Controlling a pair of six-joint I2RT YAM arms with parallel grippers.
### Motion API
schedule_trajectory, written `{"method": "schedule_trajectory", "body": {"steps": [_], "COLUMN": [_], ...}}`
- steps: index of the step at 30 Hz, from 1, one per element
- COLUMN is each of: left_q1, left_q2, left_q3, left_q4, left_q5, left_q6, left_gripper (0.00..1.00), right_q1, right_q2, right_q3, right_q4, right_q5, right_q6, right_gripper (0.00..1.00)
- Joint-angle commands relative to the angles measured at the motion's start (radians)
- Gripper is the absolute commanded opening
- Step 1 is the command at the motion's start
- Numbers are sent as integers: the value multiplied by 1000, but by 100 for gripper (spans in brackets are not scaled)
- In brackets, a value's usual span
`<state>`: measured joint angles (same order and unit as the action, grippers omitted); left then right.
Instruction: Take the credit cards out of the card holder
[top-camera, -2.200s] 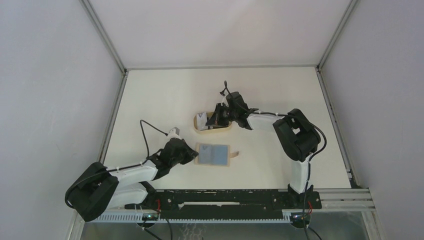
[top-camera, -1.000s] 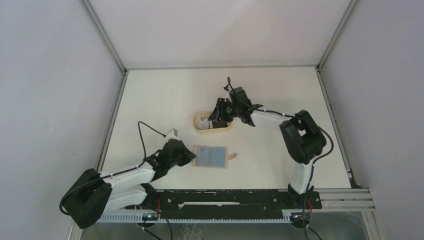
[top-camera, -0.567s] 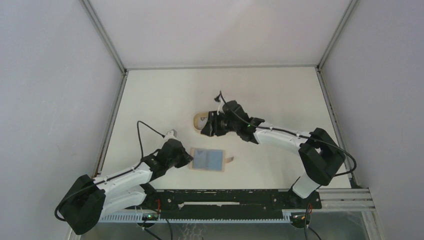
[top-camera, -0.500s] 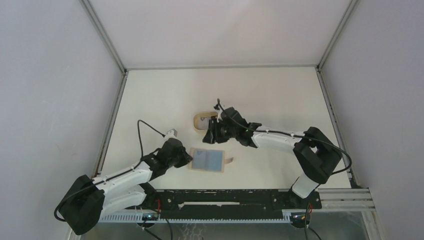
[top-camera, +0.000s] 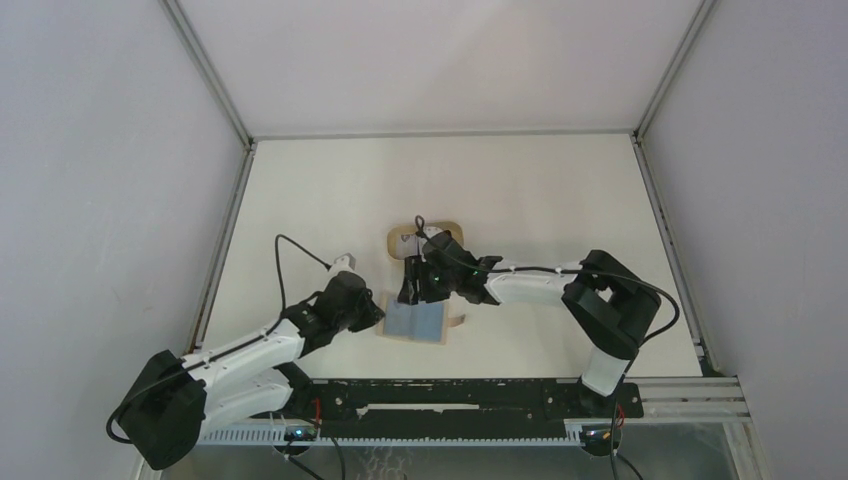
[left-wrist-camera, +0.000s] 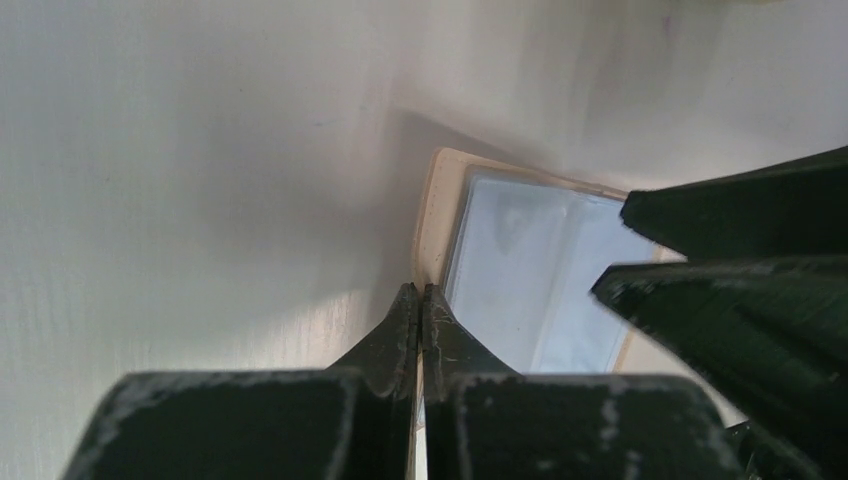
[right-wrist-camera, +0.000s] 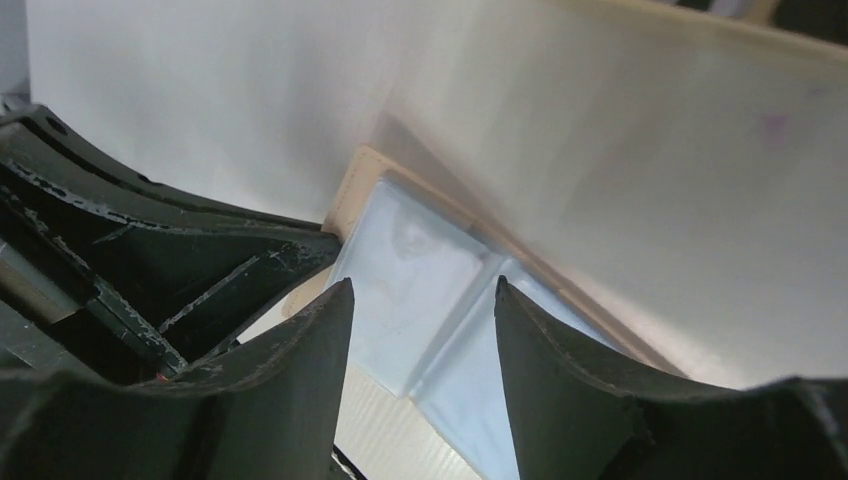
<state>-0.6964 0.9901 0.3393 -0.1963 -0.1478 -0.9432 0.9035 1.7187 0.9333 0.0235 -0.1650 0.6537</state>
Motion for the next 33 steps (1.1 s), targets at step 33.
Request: {"method": "schedule_trajectory", "body": {"steps": [33], "left_q1": [-4], "left_q2": [-86], "left_q3": [-167], "left_q4": [170], "left_q5": [-28], "left_q6": [-165], "left_gripper": [0], "right_q1": [283], "right_q2": [291], "right_q3": [484], "right_q4": [-501], "right_q5": [528], "right_q6": [-179], "right_gripper": [92]}}
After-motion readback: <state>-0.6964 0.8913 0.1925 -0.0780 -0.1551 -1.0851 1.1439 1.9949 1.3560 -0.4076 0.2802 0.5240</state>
